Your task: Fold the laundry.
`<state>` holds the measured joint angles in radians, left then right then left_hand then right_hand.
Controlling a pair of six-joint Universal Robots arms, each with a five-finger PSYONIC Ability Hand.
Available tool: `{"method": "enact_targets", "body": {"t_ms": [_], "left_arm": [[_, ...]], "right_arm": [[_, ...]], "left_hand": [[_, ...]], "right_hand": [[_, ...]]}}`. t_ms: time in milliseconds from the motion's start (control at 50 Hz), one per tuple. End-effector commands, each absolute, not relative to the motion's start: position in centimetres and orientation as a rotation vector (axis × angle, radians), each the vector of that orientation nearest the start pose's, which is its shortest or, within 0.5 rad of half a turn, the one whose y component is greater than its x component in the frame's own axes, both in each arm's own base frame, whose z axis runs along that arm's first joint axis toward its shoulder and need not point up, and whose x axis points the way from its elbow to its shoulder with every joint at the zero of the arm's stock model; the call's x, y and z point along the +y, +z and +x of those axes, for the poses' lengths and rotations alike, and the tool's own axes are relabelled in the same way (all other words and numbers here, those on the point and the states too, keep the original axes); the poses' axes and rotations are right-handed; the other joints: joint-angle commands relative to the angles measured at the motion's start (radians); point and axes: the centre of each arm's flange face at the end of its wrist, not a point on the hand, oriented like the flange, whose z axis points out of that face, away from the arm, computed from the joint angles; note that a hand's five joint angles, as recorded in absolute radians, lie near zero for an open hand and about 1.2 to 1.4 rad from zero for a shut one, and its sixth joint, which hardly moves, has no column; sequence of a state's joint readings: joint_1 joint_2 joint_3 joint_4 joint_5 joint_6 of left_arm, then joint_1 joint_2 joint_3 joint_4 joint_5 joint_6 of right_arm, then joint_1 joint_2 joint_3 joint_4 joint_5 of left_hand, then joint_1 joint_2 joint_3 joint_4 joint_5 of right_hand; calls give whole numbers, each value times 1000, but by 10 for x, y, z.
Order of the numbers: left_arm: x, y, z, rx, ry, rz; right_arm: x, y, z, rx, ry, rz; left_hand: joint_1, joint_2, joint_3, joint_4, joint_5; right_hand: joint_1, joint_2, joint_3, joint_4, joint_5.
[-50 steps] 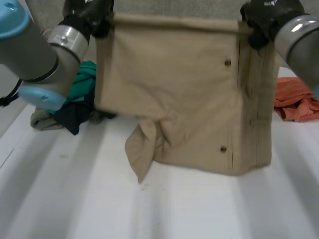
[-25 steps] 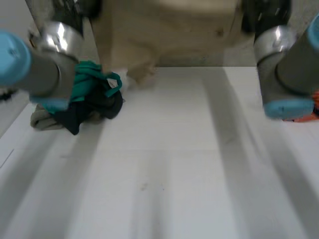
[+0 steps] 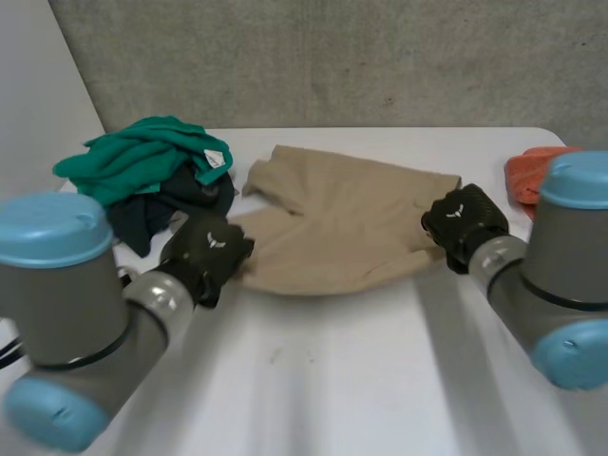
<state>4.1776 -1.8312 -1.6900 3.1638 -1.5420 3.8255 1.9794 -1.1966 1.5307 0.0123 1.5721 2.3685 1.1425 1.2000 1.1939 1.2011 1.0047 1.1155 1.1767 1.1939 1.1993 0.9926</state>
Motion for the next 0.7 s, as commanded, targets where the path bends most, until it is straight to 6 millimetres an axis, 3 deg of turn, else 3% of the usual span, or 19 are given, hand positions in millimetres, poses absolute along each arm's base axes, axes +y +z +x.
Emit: {"method": "enact_targets", "body": {"t_ms": [20,40,120,160,240,340,420,440,480,500,540,580,620,640,700], "left_arm": [[-122,198,-245,2219,-1303,1751],[-96,195,-238,2232,-1142,1871],[-44,196,-231,2164,-929,2122],[-38,198,-234,2131,-964,2154],[-54,204,-244,2104,-1114,2090],[-94,214,-254,2117,-1245,1942],[-133,218,-272,2050,-1400,1853],[-154,217,-281,2006,-1483,1803],[-183,216,-291,1954,-1584,1727],[-212,211,-297,1909,-1652,1651],[-240,206,-303,1864,-1712,1584],[-281,203,-314,1759,-1829,1481],[-297,200,-323,1711,-1888,1449],[-315,197,-328,1667,-1936,1402],[-338,187,-337,1620,-1999,1337]], "right_arm": [[-198,203,227,2385,-1468,-1902],[-189,201,222,2392,-1389,-1958],[-157,195,204,2386,-1129,-2104],[-155,194,202,2383,-1134,-2103],[-153,188,202,2367,-1152,-2093],[-152,188,202,2366,-1159,-2096],[-169,197,208,2358,-1328,-2042],[-184,204,212,2352,-1469,-1980],[-197,209,216,2352,-1575,-1914],[-215,206,222,2350,-1656,-1844],[-237,199,231,2348,-1729,-1769],[-260,192,242,2331,-1818,-1691],[-271,189,246,2322,-1867,-1659],[-283,187,250,2309,-1924,-1628],[-312,182,259,2259,-2081,-1567]], "left_hand": [[254,196,202,195,217],[254,196,202,195,217],[254,196,202,195,217],[254,196,202,195,217],[254,196,202,195,217],[254,196,202,195,217],[254,196,202,195,217],[254,196,202,195,217],[254,196,202,195,217],[254,196,202,195,217],[254,196,202,195,217],[254,196,202,195,217],[254,196,202,195,217],[254,196,202,195,217],[254,196,202,195,217]], "right_hand": [[281,220,202,197,229],[281,220,202,197,229],[281,220,202,197,229],[281,220,202,197,229],[281,220,202,197,229],[281,220,202,197,229],[281,220,202,197,229],[281,220,202,197,229],[281,220,202,197,229],[281,220,202,197,229],[281,220,202,197,229],[281,220,202,197,229],[281,220,202,197,229],[281,220,202,197,229],[281,220,202,197,229]]}}
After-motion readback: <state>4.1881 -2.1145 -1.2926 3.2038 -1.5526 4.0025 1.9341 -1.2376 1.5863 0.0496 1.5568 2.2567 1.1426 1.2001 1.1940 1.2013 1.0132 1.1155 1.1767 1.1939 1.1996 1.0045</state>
